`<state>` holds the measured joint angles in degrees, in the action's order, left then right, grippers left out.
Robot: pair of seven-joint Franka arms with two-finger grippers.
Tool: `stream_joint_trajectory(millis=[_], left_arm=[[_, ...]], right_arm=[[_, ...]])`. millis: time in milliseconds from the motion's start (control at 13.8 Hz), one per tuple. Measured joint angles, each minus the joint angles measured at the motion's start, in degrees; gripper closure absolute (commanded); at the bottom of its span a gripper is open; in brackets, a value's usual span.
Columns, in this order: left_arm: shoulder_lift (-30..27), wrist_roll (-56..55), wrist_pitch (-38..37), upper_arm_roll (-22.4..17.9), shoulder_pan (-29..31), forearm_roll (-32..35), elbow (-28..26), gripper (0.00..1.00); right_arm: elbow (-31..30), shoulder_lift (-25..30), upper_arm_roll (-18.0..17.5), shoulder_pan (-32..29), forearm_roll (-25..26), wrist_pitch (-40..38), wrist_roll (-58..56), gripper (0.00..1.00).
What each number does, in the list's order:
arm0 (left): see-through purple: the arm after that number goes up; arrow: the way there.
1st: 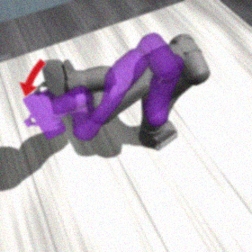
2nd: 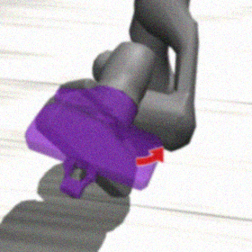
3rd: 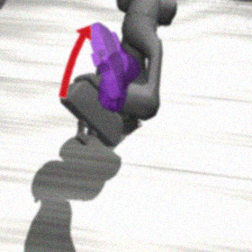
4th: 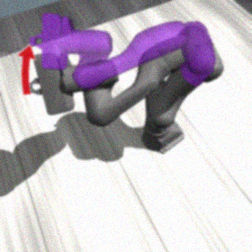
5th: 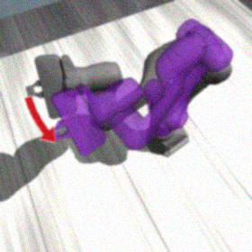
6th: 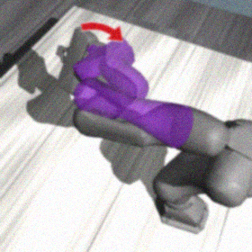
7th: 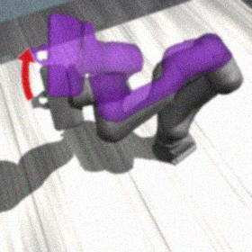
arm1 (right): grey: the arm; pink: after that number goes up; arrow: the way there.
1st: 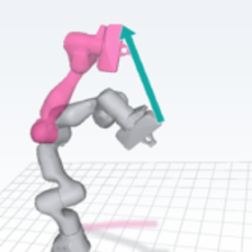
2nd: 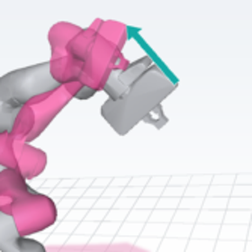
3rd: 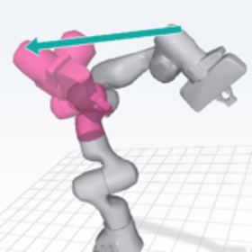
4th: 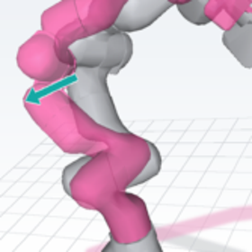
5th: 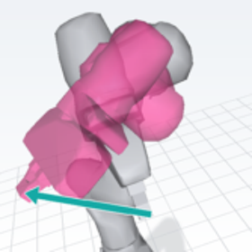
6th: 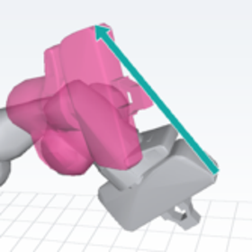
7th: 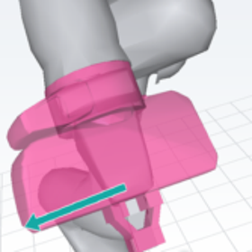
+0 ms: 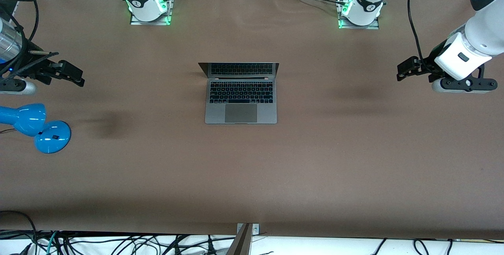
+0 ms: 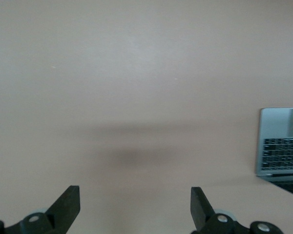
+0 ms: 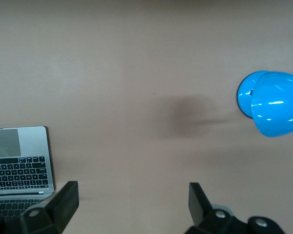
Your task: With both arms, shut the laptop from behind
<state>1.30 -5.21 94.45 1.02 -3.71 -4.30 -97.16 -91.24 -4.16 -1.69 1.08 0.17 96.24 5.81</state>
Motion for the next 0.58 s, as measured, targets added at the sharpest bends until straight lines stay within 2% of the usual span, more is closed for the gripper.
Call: stream_joint_trajectory(millis=[291, 581], left_arm=[[0.0, -1.2, -2.2, 1.9, 0.0, -1.3, 0.0, 0.0], [0.2, -11.6, -5.4, 11.1, -0.2, -4.0, -0.1, 0.0]], right_arm=[[0.0, 0.0, -0.1, 0.1, 0.0, 0.0, 0.0, 0.0], [0.0, -0.5, -0.7, 0.5, -0.1, 0.0, -0.2, 0.0]])
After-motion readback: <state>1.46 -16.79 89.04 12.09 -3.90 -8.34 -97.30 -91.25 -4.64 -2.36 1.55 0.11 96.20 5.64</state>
